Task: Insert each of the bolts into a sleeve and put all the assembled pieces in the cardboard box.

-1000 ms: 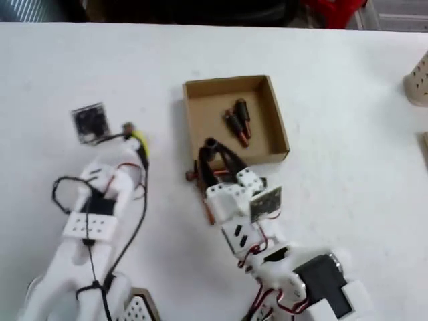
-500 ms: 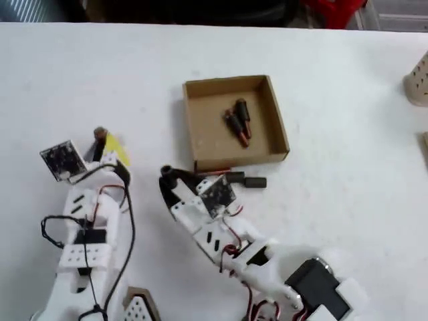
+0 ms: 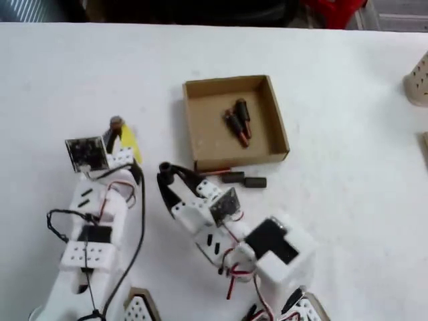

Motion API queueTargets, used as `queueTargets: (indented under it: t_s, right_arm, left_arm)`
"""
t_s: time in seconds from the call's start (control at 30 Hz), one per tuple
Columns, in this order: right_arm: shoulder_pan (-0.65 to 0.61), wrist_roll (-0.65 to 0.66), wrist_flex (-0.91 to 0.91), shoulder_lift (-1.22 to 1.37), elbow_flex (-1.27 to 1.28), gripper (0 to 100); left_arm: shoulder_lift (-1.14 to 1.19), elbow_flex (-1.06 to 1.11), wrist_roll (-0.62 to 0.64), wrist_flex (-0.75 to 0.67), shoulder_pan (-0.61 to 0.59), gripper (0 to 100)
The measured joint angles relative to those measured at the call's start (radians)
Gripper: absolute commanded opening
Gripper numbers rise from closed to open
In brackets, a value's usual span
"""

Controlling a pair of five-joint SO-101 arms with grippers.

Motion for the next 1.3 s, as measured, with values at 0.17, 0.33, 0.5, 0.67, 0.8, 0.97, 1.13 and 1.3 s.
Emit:
queueTargets:
  t_s: [0.17,0.33,0.5,0.67,0.8,0.97,1.13,1.3]
  right_arm:
    - [0.0,0.0,-0.052,0.041,-0.009,1.5]
    - [0.0,0.0,-0.054,0.041,-0.009,1.5]
    - [0.0,0.0,-0.054,0.049,-0.009,1.5]
    - [0.0,0.0,-0.054,0.049,-0.009,1.5]
    - [0.0,0.0,-0.054,0.049,-0.009,1.5]
    - [0.0,0.0,-0.054,0.049,-0.009,1.5]
    - [0.0,0.0,-0.054,0.049,-0.009,1.5]
    - [0.0,0.0,-0.054,0.049,-0.009,1.5]
  left_arm:
    - [0.0,-0.115,-0.002,0.109,0.008,3]
    - [0.0,-0.167,-0.005,0.187,0.075,2]
    - [0.0,-0.169,-0.005,0.19,0.15,2]
    - [-0.054,-0.158,-0.006,0.158,0.203,2]
    - [-0.189,-0.092,-0.006,0.104,0.227,2]
    - [-0.37,-0.081,-0.006,0.233,0.269,2]
    - [-0.537,-0.081,-0.006,0.422,0.342,2]
    - [-0.623,-0.081,-0.006,0.562,0.387,2]
